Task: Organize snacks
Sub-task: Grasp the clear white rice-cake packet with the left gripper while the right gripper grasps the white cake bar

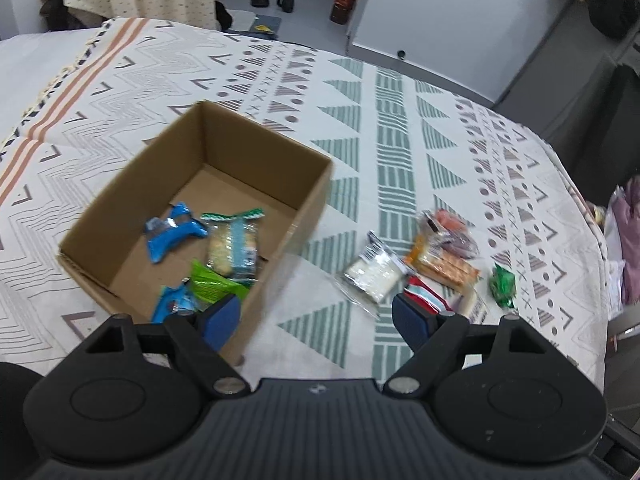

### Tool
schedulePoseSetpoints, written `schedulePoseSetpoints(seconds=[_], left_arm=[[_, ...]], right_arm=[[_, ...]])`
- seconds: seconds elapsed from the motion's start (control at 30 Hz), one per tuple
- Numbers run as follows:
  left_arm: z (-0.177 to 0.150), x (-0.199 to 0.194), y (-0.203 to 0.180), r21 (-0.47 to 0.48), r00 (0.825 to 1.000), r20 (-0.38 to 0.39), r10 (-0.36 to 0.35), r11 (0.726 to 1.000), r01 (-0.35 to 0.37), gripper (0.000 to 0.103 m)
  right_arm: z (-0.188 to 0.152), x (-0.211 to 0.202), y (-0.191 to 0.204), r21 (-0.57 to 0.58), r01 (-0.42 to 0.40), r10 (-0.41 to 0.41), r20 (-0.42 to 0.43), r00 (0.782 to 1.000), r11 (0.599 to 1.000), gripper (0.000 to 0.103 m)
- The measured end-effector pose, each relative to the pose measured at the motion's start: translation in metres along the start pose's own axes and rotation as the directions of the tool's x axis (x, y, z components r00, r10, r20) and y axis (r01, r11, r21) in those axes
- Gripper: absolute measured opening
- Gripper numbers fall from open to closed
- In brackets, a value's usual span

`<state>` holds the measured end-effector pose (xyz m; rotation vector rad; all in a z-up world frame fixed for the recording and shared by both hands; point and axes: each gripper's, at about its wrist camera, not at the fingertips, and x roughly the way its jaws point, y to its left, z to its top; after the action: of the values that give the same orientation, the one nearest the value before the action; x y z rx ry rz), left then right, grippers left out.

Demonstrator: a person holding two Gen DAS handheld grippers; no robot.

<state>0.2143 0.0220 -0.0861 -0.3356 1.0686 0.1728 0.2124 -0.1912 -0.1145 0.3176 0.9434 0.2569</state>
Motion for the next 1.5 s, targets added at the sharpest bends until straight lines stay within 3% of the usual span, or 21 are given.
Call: schedulePoseSetpoints(seconds=[0.43,0.9,1.3,1.37,1.5], left_arm=[[-0.008,0.029,-0.037,0.071,0.998,-0.056,-0.017,0.997,0.021,0.082],[0.001,0.078,-0.06,0.166,0.993,-0.117,0.0,0.986,0.019,0.082],[0.007,0.122,-0.079,0.272,0.986,-0.161,0.048,0.962,-0.002,0.079],[0.009,0.127,-0.081,0.289,0.986,-0.154,0.062,0.957,-0.015,0.079],[0.013,0.139,-0.082,0.304,0.986,-0.146,0.078,0.952,-0.031,0.079]], right_arm=[[0.0,0.005,-0.041,0.067,0.03,-0.028,-0.024,0.999,0.997,0.077],[0.001,0.051,-0.063,0.135,0.051,-0.034,-0.126,0.991,0.99,0.073],[0.006,0.085,-0.073,0.155,0.064,-0.032,-0.201,0.979,0.986,0.064],[0.006,0.089,-0.074,0.139,0.086,-0.054,-0.218,0.974,0.987,0.056],[0.008,0.089,-0.081,0.14,0.131,-0.097,-0.225,0.969,0.981,0.05]])
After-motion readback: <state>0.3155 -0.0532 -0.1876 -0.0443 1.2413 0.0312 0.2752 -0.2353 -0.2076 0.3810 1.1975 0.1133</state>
